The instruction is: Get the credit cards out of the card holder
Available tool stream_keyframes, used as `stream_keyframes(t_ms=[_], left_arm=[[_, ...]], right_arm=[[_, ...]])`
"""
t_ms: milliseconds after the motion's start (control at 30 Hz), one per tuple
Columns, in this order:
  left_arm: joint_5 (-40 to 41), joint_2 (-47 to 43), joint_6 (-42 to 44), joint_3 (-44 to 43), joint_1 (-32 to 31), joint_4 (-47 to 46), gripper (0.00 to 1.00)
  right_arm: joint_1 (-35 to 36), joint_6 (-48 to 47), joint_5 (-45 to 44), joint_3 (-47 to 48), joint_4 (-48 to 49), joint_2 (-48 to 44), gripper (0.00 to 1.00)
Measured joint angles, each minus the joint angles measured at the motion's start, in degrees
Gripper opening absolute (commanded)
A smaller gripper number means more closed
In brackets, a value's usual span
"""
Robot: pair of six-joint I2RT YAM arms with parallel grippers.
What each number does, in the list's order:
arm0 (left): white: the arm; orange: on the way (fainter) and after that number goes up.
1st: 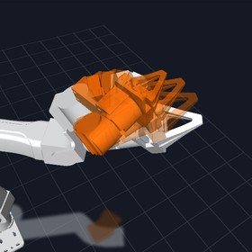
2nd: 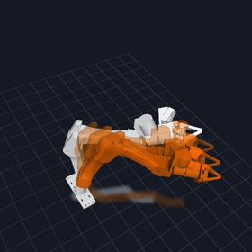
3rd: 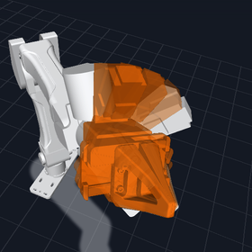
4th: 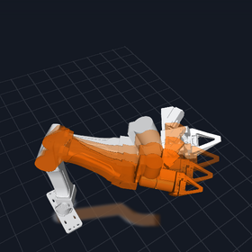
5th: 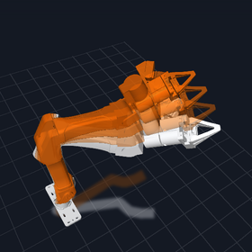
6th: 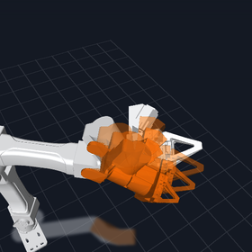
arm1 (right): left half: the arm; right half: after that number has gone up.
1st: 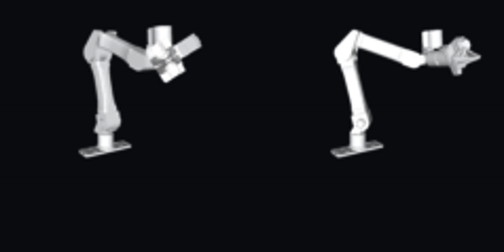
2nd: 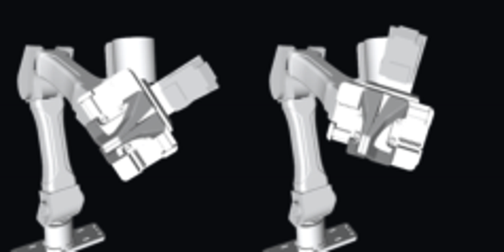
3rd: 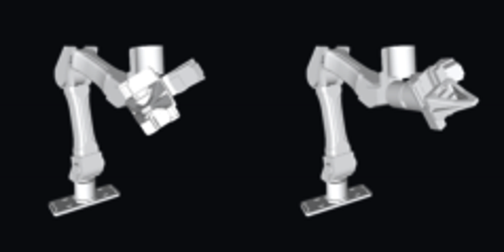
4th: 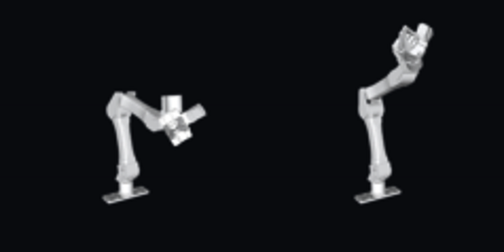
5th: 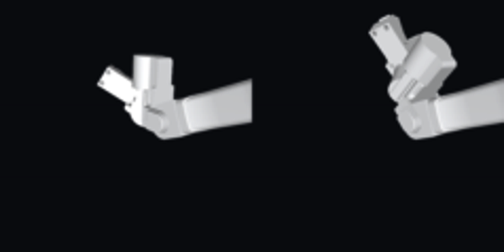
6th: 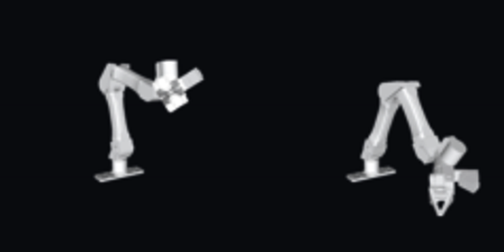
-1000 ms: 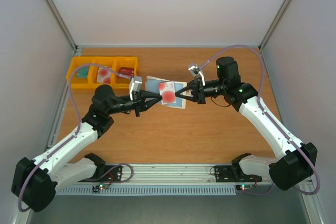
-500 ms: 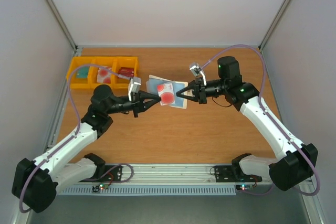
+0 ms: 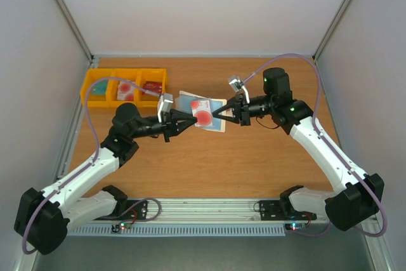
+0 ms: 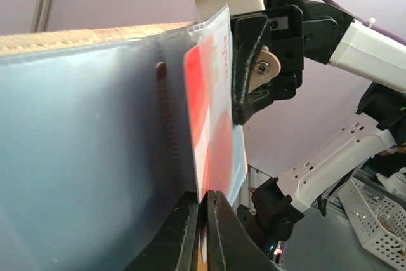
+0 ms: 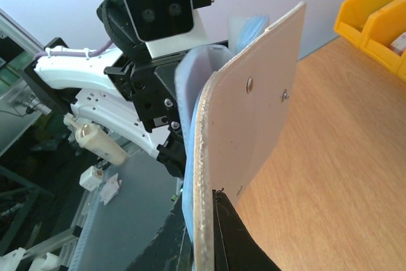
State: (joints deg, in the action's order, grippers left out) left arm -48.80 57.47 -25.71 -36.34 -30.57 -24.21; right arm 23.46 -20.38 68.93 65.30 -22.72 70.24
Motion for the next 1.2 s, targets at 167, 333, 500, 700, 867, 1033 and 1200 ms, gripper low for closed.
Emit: stream_keyframes(t_ms=[167, 333, 500, 700, 867, 1033, 1200], left_arm=[[-0.07, 0.0, 0.02, -0.09, -0.07, -0.42, 0.0], [-0.04, -0.22, 0.24, -0.09, -0.13, -1.14, 0.0], [0.59, -2.08, -0.79, -0.07, 1.9, 0.7, 0.0], [3.45, -4.17, -2.01, 0.37, 4.37, 2.8, 0.0], [8.24, -4.33, -5.4, 0.42, 5.53, 5.03, 0.0], [15.72, -4.48, -11.91, -2.05, 10.49, 11.47, 0.0], [21.51, -2.1, -17.46, -9.07, 19.56, 21.55, 0.0]], right_arm=[[0.0, 0.26, 0.07, 0.0, 0.55, 0.0, 0.01], [-0.04, 1.27, -0.52, -0.22, 1.64, -0.48, 0.01], [-1.36, 2.78, -5.29, -1.29, 2.36, -2.64, 0.01], [-4.35, 7.65, -6.88, -4.02, 6.6, -3.63, 0.01], [-4.48, 9.49, -9.9, -4.63, 7.32, -4.04, 0.01], [-5.44, 11.76, -14.82, -4.74, 7.63, -4.55, 0.01], [-5.79, 13.38, -17.79, -4.42, 7.72, -1.75, 0.01]])
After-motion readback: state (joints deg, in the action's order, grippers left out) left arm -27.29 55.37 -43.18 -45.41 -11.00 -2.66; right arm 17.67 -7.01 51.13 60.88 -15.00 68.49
